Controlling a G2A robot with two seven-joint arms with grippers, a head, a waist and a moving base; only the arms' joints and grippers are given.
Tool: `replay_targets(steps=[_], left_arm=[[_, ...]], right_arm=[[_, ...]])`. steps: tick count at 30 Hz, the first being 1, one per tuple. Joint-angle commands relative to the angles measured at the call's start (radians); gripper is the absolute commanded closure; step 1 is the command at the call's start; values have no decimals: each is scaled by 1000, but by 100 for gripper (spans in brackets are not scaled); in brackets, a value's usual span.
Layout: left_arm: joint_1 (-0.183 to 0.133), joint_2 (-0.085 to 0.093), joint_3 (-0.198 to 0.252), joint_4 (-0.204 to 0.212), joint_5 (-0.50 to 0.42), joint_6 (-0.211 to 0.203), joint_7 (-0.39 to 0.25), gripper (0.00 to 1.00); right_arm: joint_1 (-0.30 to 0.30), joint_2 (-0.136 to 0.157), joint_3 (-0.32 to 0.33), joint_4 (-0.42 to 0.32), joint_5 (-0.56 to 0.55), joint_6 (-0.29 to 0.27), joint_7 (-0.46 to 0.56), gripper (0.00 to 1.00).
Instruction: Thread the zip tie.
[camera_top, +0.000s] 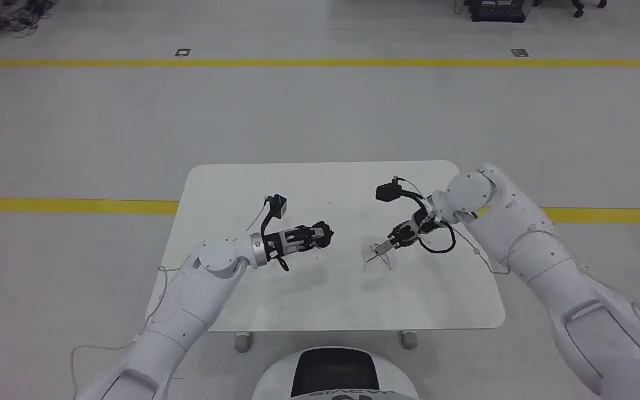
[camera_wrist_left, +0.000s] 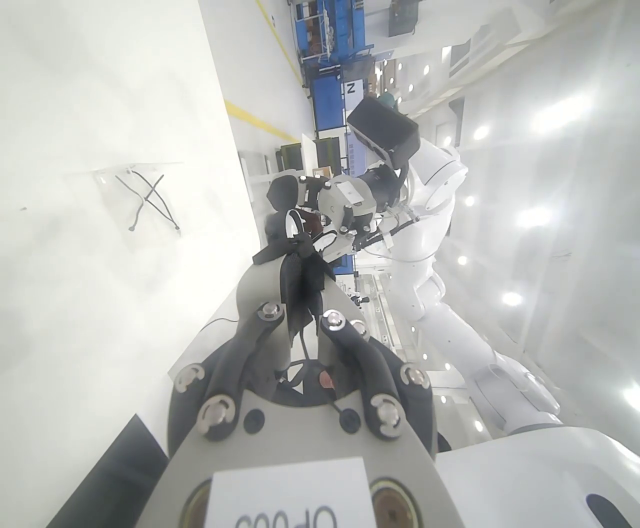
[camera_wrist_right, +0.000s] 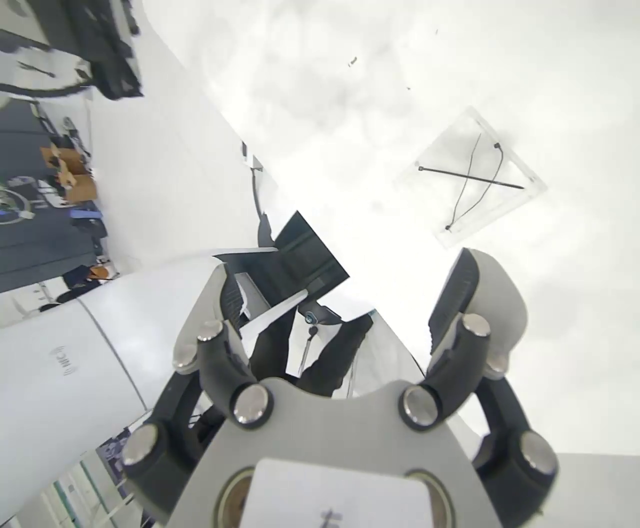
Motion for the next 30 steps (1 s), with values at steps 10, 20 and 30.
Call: replay_targets(steps=[10, 20, 30], left_arm=[[0, 0, 0, 0, 0, 0, 0, 100], [0, 0, 0, 0, 0, 0, 0, 100], [0, 0, 0, 0, 0, 0, 0, 100]], right_arm=[[55, -13, -132, -2, -57, 0, -86, 0], [45, -10, -144, -32, -164, 0, -139, 0], [31, 17, -213, -111, -431, 0, -304, 0]])
